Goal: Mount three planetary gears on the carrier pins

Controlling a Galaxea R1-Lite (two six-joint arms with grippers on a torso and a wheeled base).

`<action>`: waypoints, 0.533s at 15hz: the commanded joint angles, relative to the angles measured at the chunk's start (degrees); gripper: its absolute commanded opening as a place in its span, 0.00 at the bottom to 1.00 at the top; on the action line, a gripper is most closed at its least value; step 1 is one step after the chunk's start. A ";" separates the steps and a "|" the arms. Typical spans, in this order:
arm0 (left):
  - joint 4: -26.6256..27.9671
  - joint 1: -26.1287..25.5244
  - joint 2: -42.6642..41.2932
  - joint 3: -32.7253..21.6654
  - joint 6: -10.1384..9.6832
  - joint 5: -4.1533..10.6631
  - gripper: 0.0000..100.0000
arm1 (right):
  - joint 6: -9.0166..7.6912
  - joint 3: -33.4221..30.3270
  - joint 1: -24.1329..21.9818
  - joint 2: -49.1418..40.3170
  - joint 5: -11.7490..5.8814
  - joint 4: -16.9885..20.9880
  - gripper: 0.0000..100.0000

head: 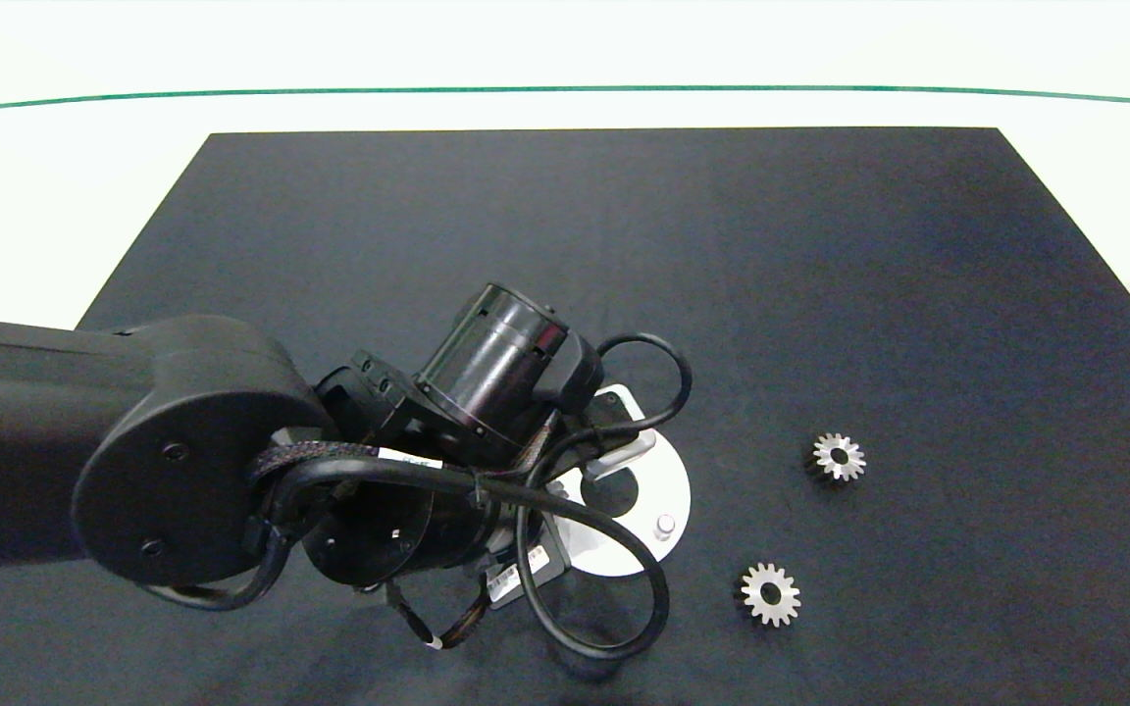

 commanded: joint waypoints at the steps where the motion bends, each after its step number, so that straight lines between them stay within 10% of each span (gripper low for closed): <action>1: -0.93 -0.24 0.44 -0.12 0.10 0.14 0.00 | -0.11 -0.02 0.02 0.07 -0.03 0.16 1.00; 8: -1.37 -0.33 0.79 0.06 -0.07 0.14 0.00 | 0.07 -0.02 0.02 -0.02 -0.03 0.16 1.00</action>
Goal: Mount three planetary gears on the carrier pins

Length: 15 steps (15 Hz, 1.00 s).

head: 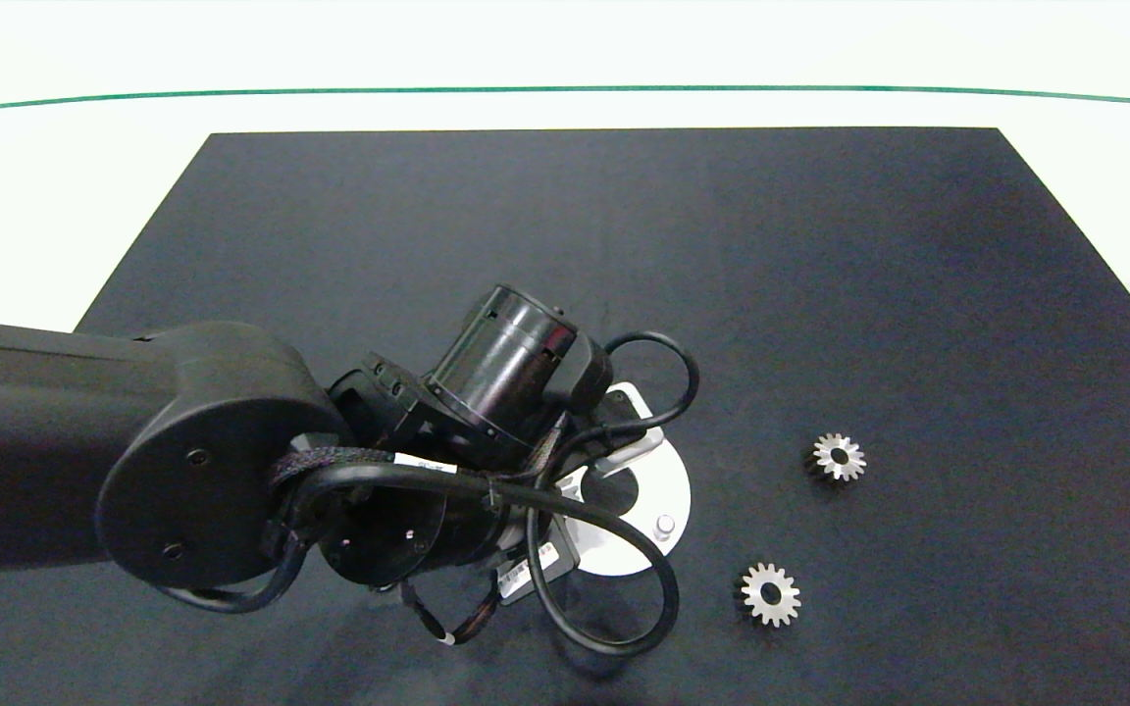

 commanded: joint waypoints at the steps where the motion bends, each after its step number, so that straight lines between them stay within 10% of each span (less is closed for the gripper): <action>1: 0.17 0.17 0.07 0.06 0.26 0.07 0.00 | -0.09 -0.02 0.02 0.01 -0.03 0.16 1.00; 7: 0.08 0.09 0.24 -0.12 0.09 0.07 0.00 | -0.09 -0.02 0.02 -0.08 -0.11 0.16 1.00; 8: 0.17 0.09 0.24 -0.03 0.00 0.07 1.00 | -0.09 -0.02 0.02 0.01 -0.11 0.16 1.00; 15: 0.17 0.09 0.16 -0.29 -0.09 0.07 1.00 | -0.09 0.07 0.02 0.01 -0.20 0.16 1.00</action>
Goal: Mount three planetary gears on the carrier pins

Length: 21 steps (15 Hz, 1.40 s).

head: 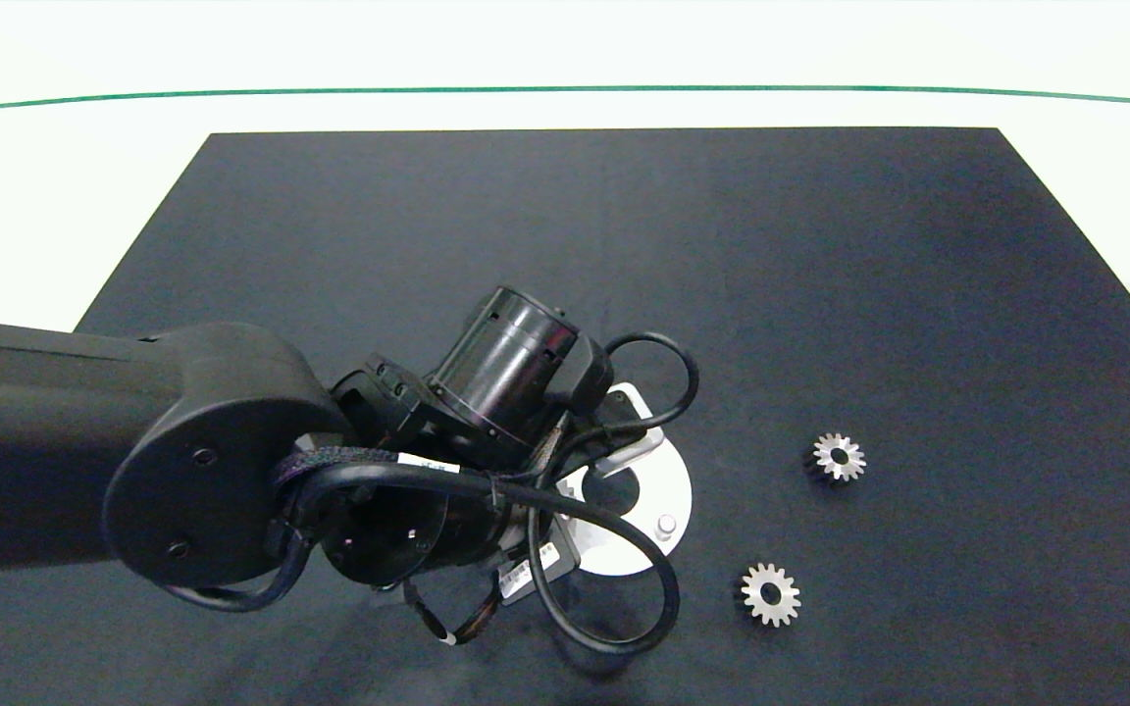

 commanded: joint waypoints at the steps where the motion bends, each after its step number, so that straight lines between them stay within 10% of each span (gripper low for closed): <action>1: 0.17 0.00 -0.17 -0.15 0.08 0.14 1.00 | -0.09 0.02 0.02 0.03 -0.04 0.24 1.00; 5: 0.43 1.93 -9.22 -0.06 -5.72 0.14 1.00 | -0.09 -0.42 1.77 1.61 -0.04 0.16 1.00; 8: 0.52 13.10 -21.00 8.38 -6.34 0.05 1.00 | 1.49 -2.18 7.84 13.39 1.36 -0.28 1.00; 12: 0.61 18.19 -35.85 18.75 -9.85 0.05 1.00 | 5.71 -8.77 16.89 38.35 7.69 -2.83 1.00; 14: 0.70 18.55 -41.83 21.92 -11.87 0.14 1.00 | 5.27 -8.68 22.43 49.34 6.55 -11.97 1.00; 19: 0.79 18.55 -49.91 28.16 -13.45 0.14 1.00 | 5.53 -9.03 37.81 69.64 -2.68 -26.30 1.00; 21: 0.79 18.72 -51.23 28.60 -13.98 0.14 1.00 | 5.62 -10.00 41.24 73.42 -4.61 -27.35 1.00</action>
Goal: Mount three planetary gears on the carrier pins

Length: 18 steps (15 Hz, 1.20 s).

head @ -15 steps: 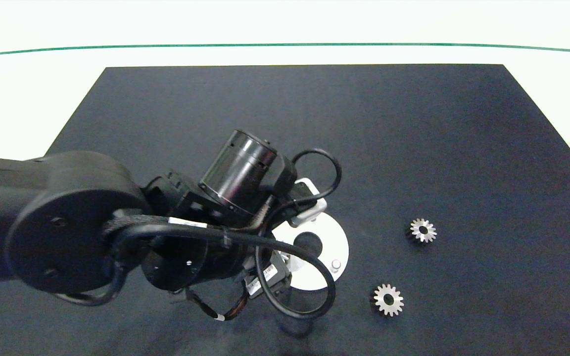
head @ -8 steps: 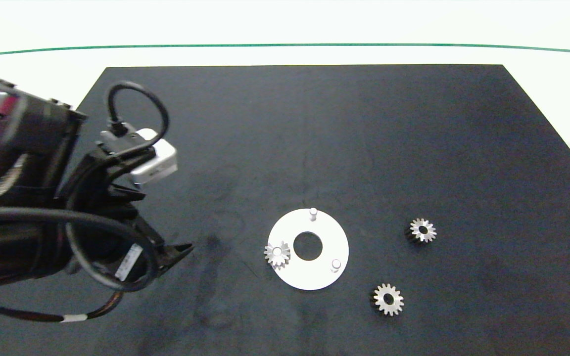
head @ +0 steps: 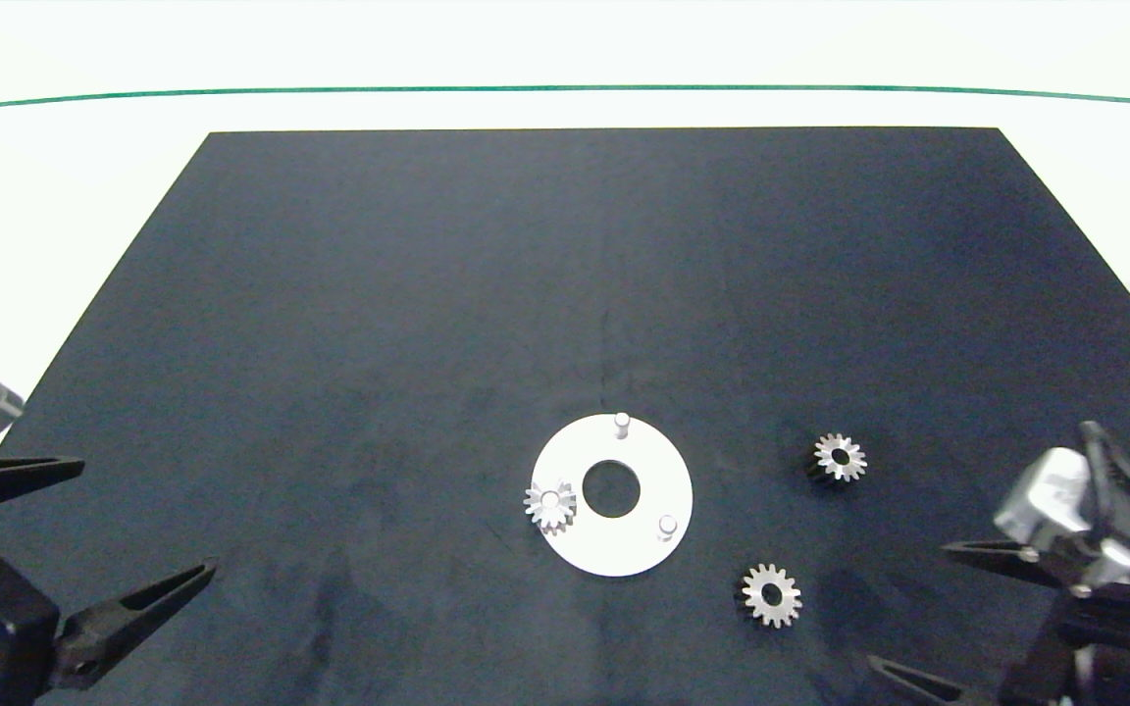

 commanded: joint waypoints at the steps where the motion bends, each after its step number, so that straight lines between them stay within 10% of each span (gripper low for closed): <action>1: 0.08 0.81 -4.18 1.17 -0.06 0.14 1.00 | -0.01 -1.97 8.75 14.98 -4.67 -3.96 1.00; 9: -0.10 1.07 -5.32 1.08 -0.15 0.14 1.00 | -0.10 -2.50 11.39 20.52 -11.35 -7.30 1.00; 18: 0.08 1.07 -6.64 1.17 -0.24 0.05 1.00 | -0.10 -4.88 9.98 23.07 -11.43 -9.85 0.93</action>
